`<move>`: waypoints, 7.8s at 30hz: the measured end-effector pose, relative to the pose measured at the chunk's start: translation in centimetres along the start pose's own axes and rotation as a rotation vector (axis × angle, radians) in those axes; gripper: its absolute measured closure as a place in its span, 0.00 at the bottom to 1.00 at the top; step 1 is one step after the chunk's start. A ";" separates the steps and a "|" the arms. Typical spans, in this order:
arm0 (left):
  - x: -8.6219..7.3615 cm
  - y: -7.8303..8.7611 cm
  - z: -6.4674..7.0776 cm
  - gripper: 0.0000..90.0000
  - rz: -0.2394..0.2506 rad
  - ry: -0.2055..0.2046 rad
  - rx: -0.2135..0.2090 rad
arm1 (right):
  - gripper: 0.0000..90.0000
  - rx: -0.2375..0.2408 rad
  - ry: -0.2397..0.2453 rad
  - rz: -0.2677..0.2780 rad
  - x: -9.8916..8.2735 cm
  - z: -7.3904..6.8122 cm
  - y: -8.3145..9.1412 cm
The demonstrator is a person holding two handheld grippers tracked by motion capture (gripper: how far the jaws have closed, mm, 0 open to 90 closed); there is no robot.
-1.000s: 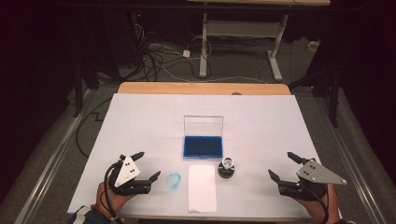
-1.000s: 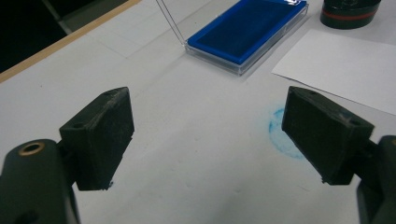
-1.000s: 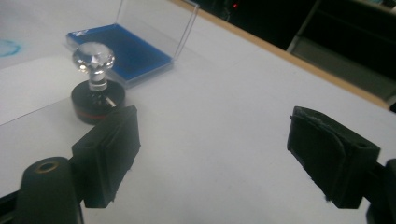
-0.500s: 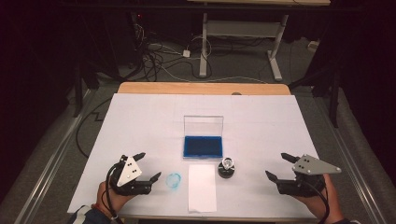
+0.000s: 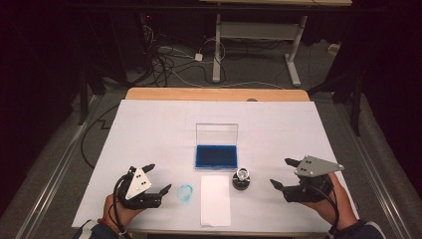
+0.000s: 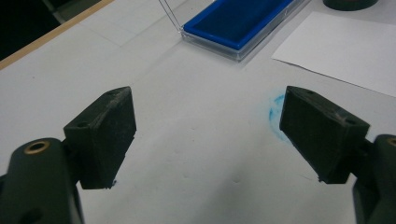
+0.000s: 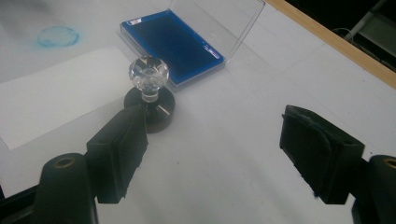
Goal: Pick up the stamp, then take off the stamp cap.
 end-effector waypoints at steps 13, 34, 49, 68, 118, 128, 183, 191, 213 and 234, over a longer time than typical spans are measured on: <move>-0.6 0.1 0.0 0.20 -0.002 -0.013 -0.019 | 0.25 0.060 0.017 -0.021 1.2 -0.7 -2.1; -0.8 0.7 0.0 0.18 0.012 0.000 -0.015 | 0.25 0.107 0.033 -0.022 2.0 -2.2 -3.7; -1.5 0.5 0.0 0.18 -0.040 -0.020 0.002 | 0.30 0.198 0.069 -0.142 2.5 -3.4 -6.7; -2.0 0.6 0.2 0.18 -0.069 -0.052 0.002 | 0.55 0.269 0.048 -0.250 2.0 -4.0 -9.9; -2.1 0.7 0.0 0.19 -0.073 -0.048 0.000 | 0.63 0.274 0.113 -0.152 3.5 -4.1 -7.5; -1.7 0.7 0.5 0.19 -0.062 -0.043 -0.015 | 0.63 0.280 0.118 -0.111 4.2 -4.3 -6.7; 8.7 -6.8 10.9 0.22 0.070 -0.039 -0.440 | 0.63 0.382 0.162 0.055 9.2 -9.7 -5.7; 8.4 -7.2 10.9 0.31 0.062 -0.054 -0.453 | 0.63 0.393 0.156 0.054 9.0 -10.0 -5.9; 8.1 -7.0 11.3 0.40 0.024 -0.146 -0.426 | 0.63 0.416 0.130 0.035 8.2 -9.9 -6.3; 8.1 -6.8 11.2 0.41 0.015 -0.143 -0.401 | 0.63 0.404 0.096 0.062 8.0 -9.8 -6.2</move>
Point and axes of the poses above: each handheld gripper's, and its own axes: y roughly backward along the jaws, x roughly out of its top, z roughly to its right, the point moved 9 cm from there along -y, roughly forward along the jaws, and after that the axes turned 1 degree about x, right-handed, at the moved point
